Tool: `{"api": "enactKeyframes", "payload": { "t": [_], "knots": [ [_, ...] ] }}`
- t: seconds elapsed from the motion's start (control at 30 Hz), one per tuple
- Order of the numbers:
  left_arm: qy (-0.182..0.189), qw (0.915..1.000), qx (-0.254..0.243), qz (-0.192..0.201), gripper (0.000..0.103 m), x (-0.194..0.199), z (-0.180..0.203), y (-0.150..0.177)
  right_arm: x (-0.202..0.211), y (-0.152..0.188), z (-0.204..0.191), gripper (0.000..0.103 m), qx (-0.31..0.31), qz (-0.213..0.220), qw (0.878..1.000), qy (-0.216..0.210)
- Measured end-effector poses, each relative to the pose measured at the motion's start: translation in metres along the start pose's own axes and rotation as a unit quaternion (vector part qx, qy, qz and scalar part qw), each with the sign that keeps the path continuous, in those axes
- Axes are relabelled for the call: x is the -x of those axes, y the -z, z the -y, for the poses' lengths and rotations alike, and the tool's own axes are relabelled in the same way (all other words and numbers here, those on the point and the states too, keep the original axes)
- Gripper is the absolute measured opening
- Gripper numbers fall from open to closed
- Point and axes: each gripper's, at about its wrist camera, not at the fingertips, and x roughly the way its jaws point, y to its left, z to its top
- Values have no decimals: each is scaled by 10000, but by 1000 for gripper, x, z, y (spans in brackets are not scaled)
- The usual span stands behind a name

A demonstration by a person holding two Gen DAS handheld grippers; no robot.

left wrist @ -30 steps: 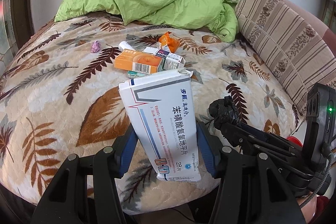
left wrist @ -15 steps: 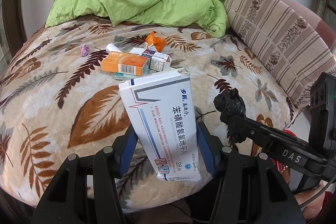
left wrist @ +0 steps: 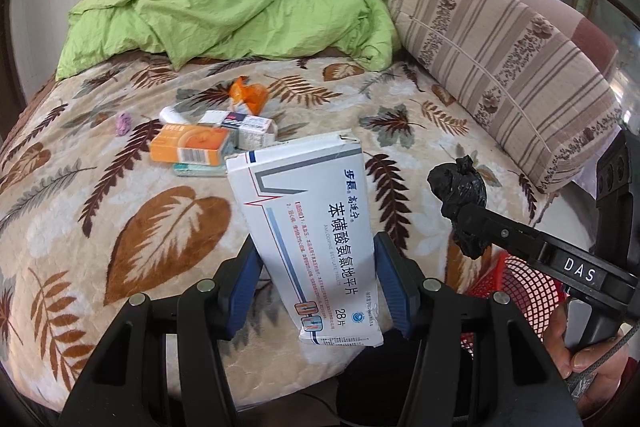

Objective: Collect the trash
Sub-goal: 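Carry both items over the red basket and open both tools to drop them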

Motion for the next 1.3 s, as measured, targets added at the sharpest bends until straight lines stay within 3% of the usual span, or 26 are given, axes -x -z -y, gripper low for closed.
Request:
{"api": "enactKeyframes", "payload": {
  "t": [0.27,0.47,0.57,0.77,0.97,1.03,1.13,1.3],
  "knots": [
    [462,9979,-455,-81,55,-8,49,-7,42,5,51,49,-519,240,9975,412],
    [905,9900,-1066,-171,55,-14,105,-7,88,9,95,49,-940,499,9908,836],
    [1162,9818,-1487,-190,55,-15,138,-4,113,14,116,49,-1149,637,9855,1077],
    [1949,9616,-1808,-684,55,-31,191,-1,155,29,151,49,-1535,813,9741,1446],
    [2327,9460,-1932,-1165,56,-53,229,12,176,39,172,51,-1822,870,9657,1633],
    [2398,9418,-1966,-1301,64,-59,238,15,179,43,176,52,-1902,851,9627,1724],
    [2419,9425,-1864,-1356,66,-61,238,17,180,46,182,60,-1974,831,9604,1783],
    [2330,9486,-1720,-1279,66,-59,225,10,178,46,180,61,-1955,852,9617,1725]
  ]
}}
